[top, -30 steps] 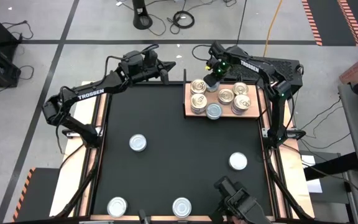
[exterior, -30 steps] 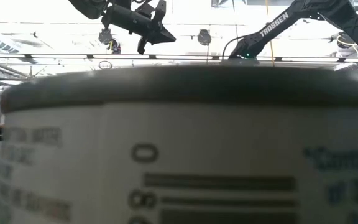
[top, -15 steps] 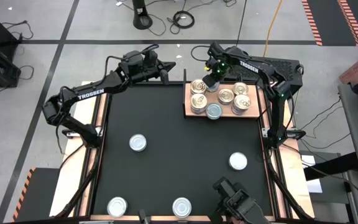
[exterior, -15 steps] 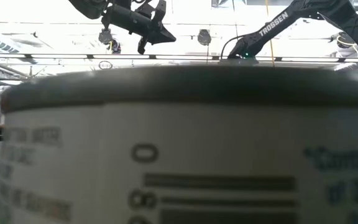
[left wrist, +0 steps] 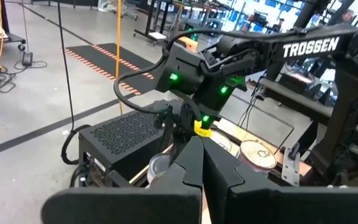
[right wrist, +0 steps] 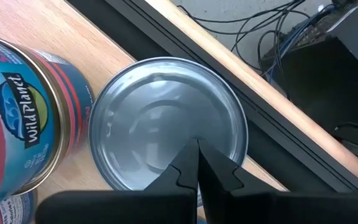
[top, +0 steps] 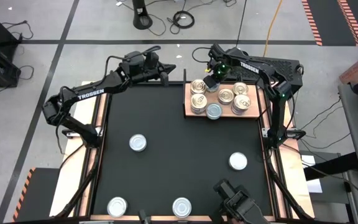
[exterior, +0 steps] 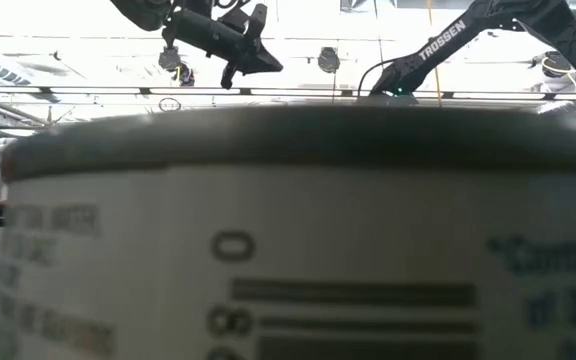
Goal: Stack canned seafood by type on shelf
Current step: Stack the blue pink tuna can on top of the other blue pink tuna can on the shelf
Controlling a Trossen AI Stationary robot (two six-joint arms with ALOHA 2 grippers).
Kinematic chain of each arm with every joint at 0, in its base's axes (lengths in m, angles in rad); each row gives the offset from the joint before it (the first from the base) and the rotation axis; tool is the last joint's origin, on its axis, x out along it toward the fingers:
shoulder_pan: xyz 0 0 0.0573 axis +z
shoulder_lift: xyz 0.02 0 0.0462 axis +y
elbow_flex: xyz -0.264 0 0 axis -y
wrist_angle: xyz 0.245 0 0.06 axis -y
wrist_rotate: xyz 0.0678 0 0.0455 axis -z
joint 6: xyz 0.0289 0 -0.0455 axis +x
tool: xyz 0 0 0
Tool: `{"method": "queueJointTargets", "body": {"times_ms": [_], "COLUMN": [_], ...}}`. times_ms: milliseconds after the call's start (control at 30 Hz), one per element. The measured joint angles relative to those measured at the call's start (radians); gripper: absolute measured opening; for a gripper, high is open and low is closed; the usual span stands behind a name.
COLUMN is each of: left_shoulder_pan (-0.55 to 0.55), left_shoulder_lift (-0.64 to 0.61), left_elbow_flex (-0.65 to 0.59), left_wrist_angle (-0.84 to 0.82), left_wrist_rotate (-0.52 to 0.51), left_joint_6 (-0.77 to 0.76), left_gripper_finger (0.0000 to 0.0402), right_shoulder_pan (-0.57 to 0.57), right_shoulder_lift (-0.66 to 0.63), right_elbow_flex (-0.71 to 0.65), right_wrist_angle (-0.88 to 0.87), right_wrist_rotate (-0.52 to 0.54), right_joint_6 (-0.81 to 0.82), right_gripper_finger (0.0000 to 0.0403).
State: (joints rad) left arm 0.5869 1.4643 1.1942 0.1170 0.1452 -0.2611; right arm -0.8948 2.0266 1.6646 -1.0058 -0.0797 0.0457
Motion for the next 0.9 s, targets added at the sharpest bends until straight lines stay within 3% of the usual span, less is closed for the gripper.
{"method": "queueJointTargets", "body": {"times_ms": [633, 900], "left_shoulder_pan": [0.002, 0.003], "left_shoulder_lift": [0.000, 0.000], "left_elbow_flex": [0.000, 0.000], "left_wrist_angle": [0.001, 0.007], "left_wrist_rotate": [0.000, 0.000], "left_joint_6": [0.065, 0.087], "left_gripper_finger": [0.0000, 0.0000], "right_shoulder_pan": [0.011, 0.011], "right_shoulder_lift": [-0.029, -0.132], "right_elbow_flex": [-0.008, -0.007], "right_wrist_angle": [-0.143, -0.158], "right_wrist_rotate": [0.003, 0.003], "right_joint_6": [0.050, 0.014], "right_gripper_finger": [0.0000, 0.0000]}}
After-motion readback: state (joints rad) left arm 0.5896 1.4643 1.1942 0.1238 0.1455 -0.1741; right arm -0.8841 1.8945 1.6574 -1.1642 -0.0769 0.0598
